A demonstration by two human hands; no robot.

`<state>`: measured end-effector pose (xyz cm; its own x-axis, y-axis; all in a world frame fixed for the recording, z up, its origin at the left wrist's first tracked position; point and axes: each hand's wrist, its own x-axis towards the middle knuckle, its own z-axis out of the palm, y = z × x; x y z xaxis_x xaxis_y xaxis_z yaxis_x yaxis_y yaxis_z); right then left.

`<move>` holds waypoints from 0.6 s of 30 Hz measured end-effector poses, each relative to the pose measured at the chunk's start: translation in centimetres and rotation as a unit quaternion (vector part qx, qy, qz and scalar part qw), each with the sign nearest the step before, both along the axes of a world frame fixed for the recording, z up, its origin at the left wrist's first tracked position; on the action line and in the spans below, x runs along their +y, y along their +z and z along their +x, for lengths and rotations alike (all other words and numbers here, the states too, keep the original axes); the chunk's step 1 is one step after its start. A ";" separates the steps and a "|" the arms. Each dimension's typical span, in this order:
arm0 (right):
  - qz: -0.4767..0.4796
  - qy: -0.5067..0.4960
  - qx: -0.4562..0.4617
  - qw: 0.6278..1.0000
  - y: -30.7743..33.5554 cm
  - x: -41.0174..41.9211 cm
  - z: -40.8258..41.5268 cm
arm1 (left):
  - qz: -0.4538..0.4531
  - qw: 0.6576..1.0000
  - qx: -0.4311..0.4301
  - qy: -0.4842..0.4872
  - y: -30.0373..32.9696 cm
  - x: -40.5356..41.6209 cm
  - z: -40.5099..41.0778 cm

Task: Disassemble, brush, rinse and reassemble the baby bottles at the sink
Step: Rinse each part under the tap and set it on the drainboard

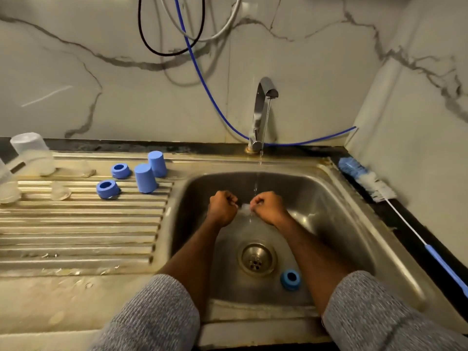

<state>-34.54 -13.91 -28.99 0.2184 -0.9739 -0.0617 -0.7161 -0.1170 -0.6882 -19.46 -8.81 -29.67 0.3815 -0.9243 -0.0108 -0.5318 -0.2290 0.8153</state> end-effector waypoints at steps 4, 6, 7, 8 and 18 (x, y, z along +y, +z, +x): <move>-0.007 -0.059 -0.082 0.995 -0.4 -1.7 0.5 | 0.006 1.000 0.002 -0.022 -0.5 -1.1 -0.3; -0.002 -0.061 -0.107 0.992 -0.8 -2.0 0.4 | 0.005 0.999 -0.003 -0.036 -0.6 -1.5 -0.7; -0.002 -0.063 -0.118 0.991 -0.7 -2.0 0.2 | 0.005 0.999 0.001 -0.040 -0.7 -1.7 -0.9; -0.001 -0.064 -0.134 0.989 -0.8 -2.2 0.0 | 0.007 0.999 0.007 -0.044 -0.7 -1.8 -1.0; 0.051 -0.082 -0.207 0.974 -0.5 -2.5 -0.9 | 0.002 0.995 0.070 -0.068 -0.6 -1.5 -2.5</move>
